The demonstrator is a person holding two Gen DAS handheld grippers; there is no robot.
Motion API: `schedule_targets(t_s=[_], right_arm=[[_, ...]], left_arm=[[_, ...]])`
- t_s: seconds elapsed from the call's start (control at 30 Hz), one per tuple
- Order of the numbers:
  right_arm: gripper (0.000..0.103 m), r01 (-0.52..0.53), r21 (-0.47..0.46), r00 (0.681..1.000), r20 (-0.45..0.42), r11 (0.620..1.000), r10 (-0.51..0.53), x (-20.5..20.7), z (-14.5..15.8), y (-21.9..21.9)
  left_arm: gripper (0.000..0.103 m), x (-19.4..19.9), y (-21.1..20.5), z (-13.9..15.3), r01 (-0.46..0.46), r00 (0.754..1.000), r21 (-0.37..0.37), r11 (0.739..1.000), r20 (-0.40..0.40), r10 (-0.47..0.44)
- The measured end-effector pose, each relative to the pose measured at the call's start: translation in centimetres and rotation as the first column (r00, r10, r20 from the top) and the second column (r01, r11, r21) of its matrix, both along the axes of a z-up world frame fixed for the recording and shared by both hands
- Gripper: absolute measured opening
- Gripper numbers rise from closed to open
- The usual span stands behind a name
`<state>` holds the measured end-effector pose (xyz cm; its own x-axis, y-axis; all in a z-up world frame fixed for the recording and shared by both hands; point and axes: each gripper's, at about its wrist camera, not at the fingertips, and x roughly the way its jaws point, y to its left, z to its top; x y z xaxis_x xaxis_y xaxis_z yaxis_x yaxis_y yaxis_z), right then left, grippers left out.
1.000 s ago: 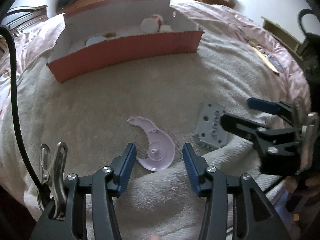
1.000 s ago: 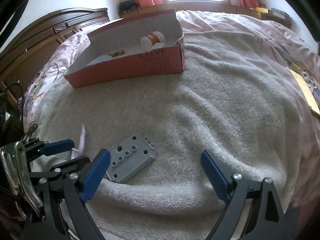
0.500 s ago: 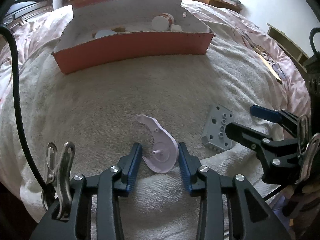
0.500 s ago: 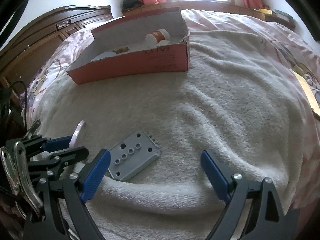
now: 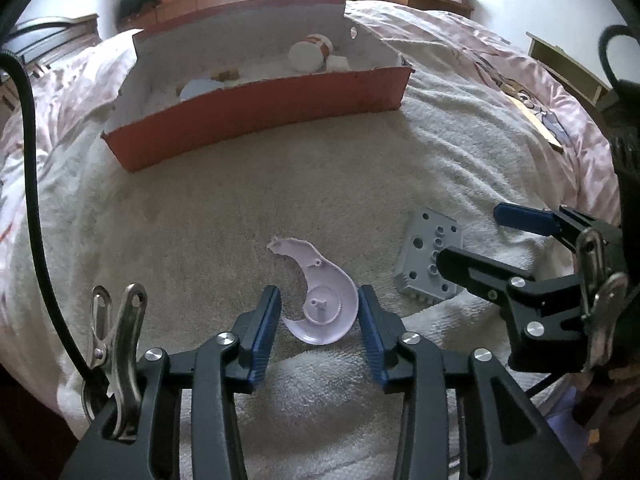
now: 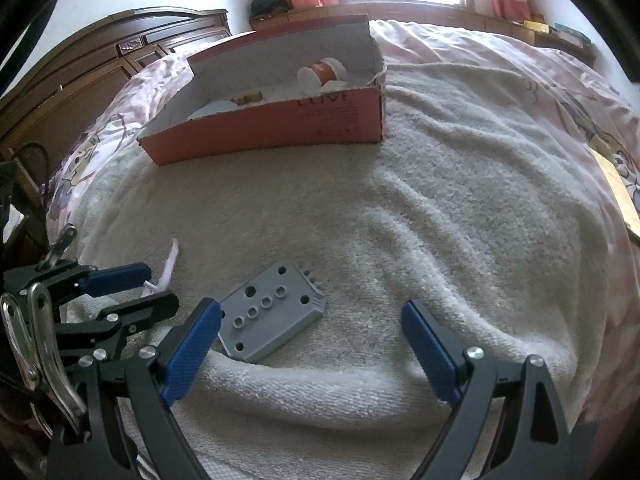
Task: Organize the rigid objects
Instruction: 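Grasp the pink curved plastic piece with the left gripper while the right grasps the grey perforated plate, then carry the pink piece and grey plate over the box with both grippers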
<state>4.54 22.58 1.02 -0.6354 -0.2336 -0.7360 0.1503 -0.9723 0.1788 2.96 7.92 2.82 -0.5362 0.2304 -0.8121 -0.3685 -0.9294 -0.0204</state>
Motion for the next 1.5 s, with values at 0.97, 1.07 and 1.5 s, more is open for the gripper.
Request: schedule_targets(t_s=[0.97,1.07,1.5], right_arm=[[0.094,-0.091,0.085,0.996,-0.004,0.992,0.091,-0.6,-0.9,-2.6],[0.094,-0.087,0.103,0.996,-0.007,0.991,0.088,-0.7,-1.0,-2.7],[0.073,-0.085,0.102,0.995,-0.046,0.991,0.09,-0.1,-0.3,-2.8]], left_arm=[[0.023,-1.9,-3.9,-0.6,-0.146,0.989,0.015,0.989,0.026,0.146],[0.023,-2.0,-3.8,-0.8,-0.141,0.99,0.023,0.99,0.029,0.14],[0.015,-1.7,-4.2,-0.4,-0.138,0.99,0.056,0.989,0.015,0.138]])
